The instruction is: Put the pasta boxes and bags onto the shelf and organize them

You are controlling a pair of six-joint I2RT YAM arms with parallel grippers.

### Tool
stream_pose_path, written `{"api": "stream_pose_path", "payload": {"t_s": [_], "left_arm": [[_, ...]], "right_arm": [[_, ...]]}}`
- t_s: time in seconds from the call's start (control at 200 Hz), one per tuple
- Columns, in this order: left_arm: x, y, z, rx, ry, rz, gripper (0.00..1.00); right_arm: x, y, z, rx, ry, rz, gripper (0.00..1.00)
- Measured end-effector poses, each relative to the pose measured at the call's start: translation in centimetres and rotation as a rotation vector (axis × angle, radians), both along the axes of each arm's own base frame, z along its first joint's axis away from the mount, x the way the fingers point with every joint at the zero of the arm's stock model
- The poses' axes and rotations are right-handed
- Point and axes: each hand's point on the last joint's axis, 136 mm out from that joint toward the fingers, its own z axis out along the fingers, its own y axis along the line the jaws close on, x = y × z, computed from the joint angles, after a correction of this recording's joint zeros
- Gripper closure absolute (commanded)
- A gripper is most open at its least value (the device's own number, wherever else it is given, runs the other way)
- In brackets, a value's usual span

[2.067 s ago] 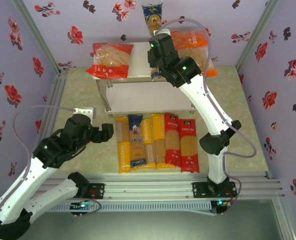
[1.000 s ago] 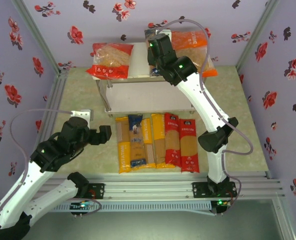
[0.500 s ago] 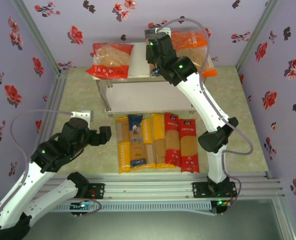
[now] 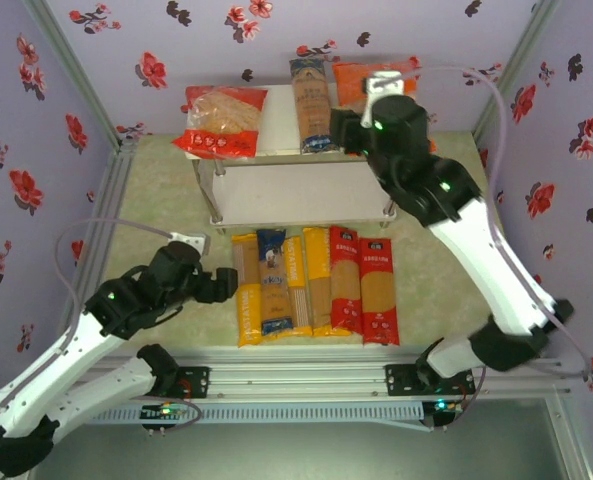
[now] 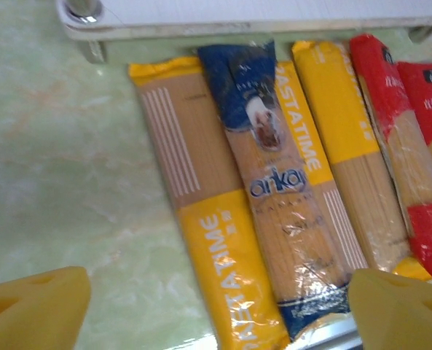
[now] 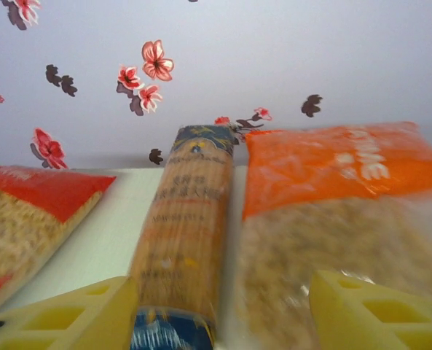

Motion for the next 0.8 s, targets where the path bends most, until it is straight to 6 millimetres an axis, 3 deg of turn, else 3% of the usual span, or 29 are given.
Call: {"api": "stream_pose_path", "payload": {"t_s": [0.12, 0.25, 0.455, 0.6, 0.8], "left_arm": [[-0.9, -2.3, -2.4, -0.002, 0.057, -0.038, 0.0], [-1.3, -4.4, -5.0, 0.02, 0.109, -0.05, 0.0], [-0.9, -6.7, -7.5, 0.014, 0.144, -0.017, 0.0], [-0.6, -7.1, -9.0, -0.021, 0.16, 0.03, 0.0], [-0.4, -8.1, -11.5, 0.048, 0.22, 0.056, 0.0]], "right_arm": [[-4.4, -2.4, -1.4, 0.03, 0.013, 0.024, 0.29], [-8.2, -3.6, -5.4, 0.044, 0.088, 0.063, 0.29], [-11.6, -5.5, -14.9, 0.047, 0.286, 0.046, 0.29], [-13.4, -6.9, -22.3, 0.035, 0.451, -0.008, 0.28], [-14.7, -6.8, -31.1, -0.03, 0.664, -0.059, 0.26]]}}
